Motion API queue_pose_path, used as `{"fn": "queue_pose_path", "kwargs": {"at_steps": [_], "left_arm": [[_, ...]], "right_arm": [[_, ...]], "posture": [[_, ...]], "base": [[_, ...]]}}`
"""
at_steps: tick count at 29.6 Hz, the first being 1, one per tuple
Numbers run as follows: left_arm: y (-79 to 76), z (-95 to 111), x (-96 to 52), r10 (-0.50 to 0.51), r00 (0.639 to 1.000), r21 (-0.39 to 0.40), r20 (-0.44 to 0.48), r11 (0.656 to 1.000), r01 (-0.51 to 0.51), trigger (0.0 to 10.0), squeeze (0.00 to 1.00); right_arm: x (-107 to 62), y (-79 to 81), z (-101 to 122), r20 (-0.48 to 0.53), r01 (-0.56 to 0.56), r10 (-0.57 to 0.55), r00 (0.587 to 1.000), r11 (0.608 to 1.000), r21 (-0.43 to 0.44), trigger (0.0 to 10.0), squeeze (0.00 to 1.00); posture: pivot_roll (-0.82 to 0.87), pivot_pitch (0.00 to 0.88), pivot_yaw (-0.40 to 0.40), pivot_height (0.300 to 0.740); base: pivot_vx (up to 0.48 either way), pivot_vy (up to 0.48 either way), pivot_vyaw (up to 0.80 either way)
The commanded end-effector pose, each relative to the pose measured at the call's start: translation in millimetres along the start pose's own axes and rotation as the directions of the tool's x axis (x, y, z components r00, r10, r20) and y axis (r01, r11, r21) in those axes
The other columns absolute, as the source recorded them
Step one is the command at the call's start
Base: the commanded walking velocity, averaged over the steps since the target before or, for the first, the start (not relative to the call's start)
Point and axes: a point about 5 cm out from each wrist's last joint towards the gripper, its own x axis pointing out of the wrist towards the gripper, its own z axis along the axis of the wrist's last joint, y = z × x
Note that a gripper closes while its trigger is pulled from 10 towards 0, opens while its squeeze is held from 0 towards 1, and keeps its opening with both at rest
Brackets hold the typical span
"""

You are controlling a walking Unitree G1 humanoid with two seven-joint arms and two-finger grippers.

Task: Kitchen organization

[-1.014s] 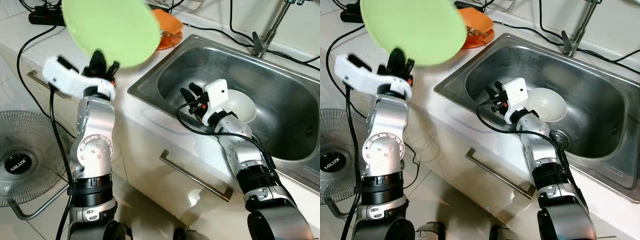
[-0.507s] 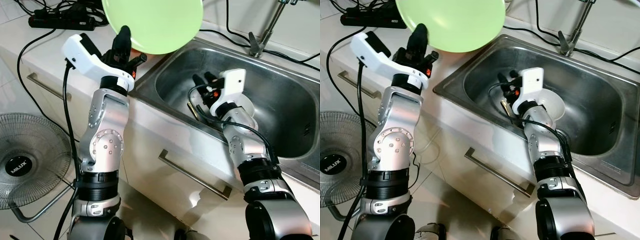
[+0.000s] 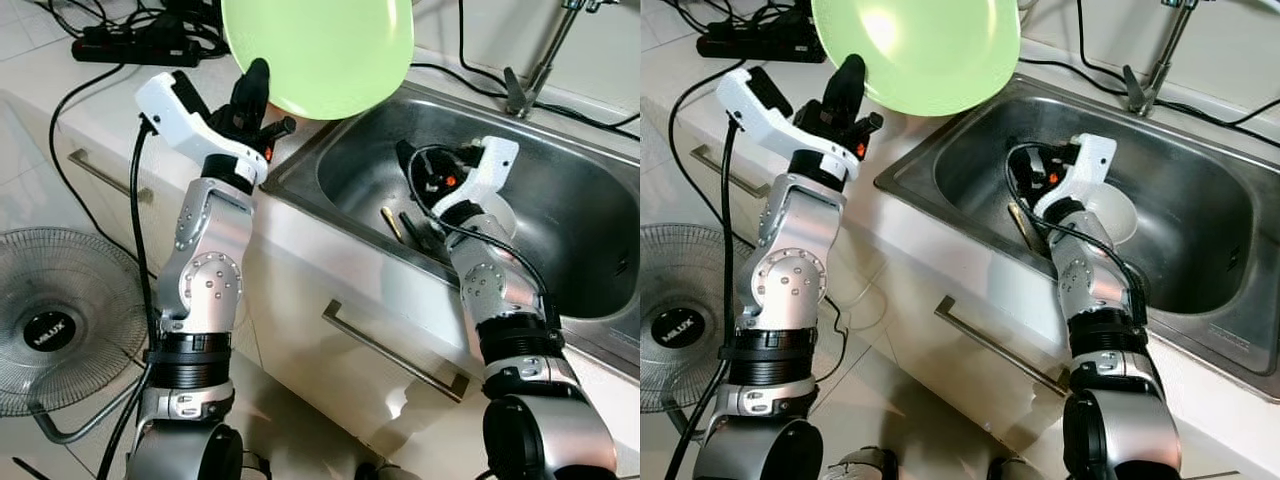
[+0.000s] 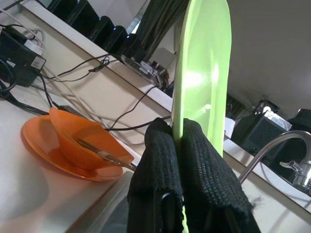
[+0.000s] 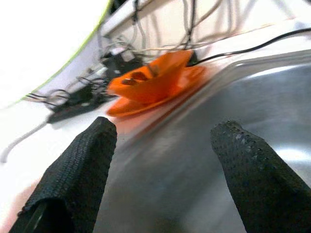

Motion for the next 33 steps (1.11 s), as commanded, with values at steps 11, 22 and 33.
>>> {"fn": "queue_pose_path", "kwargs": {"at_steps": [11, 22, 33], "left_arm": [[-9.2, 4.7, 2.9, -0.080, 0.996, -0.020, 0.026, 0.997, 0.080, 10.0, 0.00], [-12.9, -6.0, 0.3, -0.116, 0.993, -0.079, -0.023, 0.990, 0.114, 10.0, 0.00], [-18.1, -14.3, -2.8, -0.156, 0.986, -0.112, -0.062, 0.983, 0.148, 10.0, 0.00]], "right_arm": [[0.8, 14.5, 24.9, 0.119, -0.159, 0.131, 0.984, 0.950, 0.270, 10.0, 0.00], [-2.3, 21.7, 28.4, 0.143, -0.220, 0.180, 0.973, 0.912, 0.347, 10.0, 0.00], [-4.1, 23.5, 27.2, 0.132, -0.220, 0.185, 0.974, 0.910, 0.351, 10.0, 0.00]], "posture": [[0.09, 0.041, 0.006, 0.740], [0.09, 0.066, 0.000, 0.740], [0.09, 0.074, 0.000, 0.740]], "base": [[0.000, 0.000, 0.00], [0.000, 0.000, 0.00], [0.000, 0.000, 0.00]]}}
